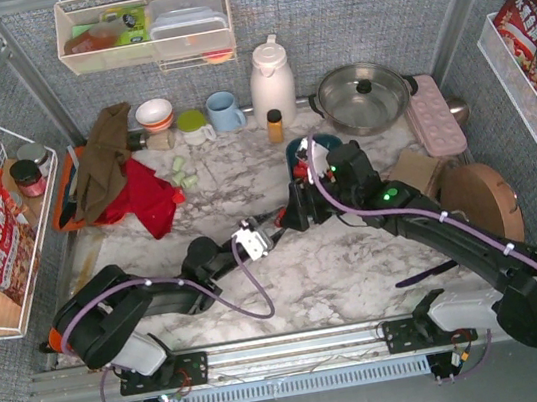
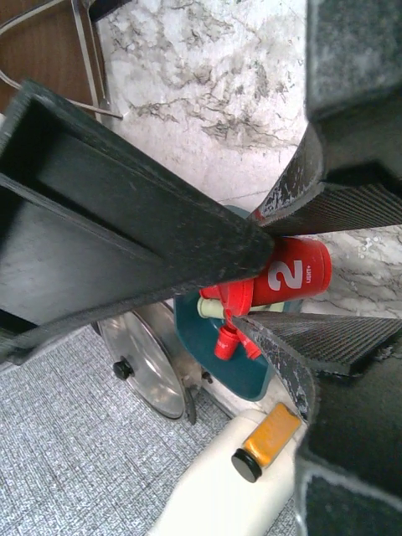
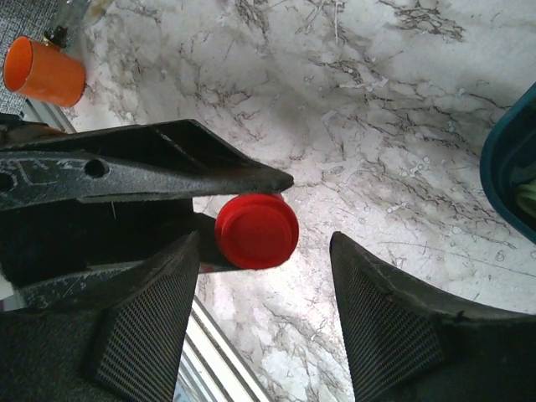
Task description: Mix the coffee capsules in the storage basket
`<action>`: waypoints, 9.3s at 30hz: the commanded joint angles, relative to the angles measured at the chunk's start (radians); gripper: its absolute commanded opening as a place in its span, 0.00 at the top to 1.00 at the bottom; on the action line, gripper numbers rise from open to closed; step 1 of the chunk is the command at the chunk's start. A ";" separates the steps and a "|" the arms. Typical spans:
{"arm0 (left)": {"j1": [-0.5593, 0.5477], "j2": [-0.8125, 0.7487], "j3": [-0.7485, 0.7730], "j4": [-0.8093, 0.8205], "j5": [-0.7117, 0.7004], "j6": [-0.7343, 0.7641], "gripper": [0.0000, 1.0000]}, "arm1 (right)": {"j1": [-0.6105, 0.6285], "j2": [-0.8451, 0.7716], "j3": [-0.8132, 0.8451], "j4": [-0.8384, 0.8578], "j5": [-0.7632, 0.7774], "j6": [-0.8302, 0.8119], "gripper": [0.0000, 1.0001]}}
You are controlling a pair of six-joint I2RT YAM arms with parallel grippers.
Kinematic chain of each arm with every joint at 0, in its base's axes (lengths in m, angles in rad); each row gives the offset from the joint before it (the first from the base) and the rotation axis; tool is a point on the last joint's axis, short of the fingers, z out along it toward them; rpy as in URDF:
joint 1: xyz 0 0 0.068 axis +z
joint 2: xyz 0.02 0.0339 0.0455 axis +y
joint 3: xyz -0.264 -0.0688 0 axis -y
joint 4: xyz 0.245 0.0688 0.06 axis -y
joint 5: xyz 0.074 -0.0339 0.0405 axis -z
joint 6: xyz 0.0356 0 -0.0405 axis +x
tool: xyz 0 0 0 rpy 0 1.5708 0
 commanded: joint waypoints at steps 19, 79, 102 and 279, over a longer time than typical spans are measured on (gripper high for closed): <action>-0.023 0.057 -0.013 0.115 -0.146 0.006 0.04 | 0.009 0.054 -0.005 0.027 0.082 0.032 0.79; 0.624 0.453 0.858 -1.503 -0.590 -0.618 0.45 | -0.141 0.145 -0.134 0.154 0.406 -0.158 0.33; 0.621 0.163 0.714 -1.440 -0.556 -0.604 0.60 | -0.141 0.169 -0.117 0.136 0.396 -0.162 0.33; 0.384 0.183 0.594 -1.225 -0.780 -0.651 0.00 | -0.105 0.102 -0.197 0.250 0.502 -0.192 0.25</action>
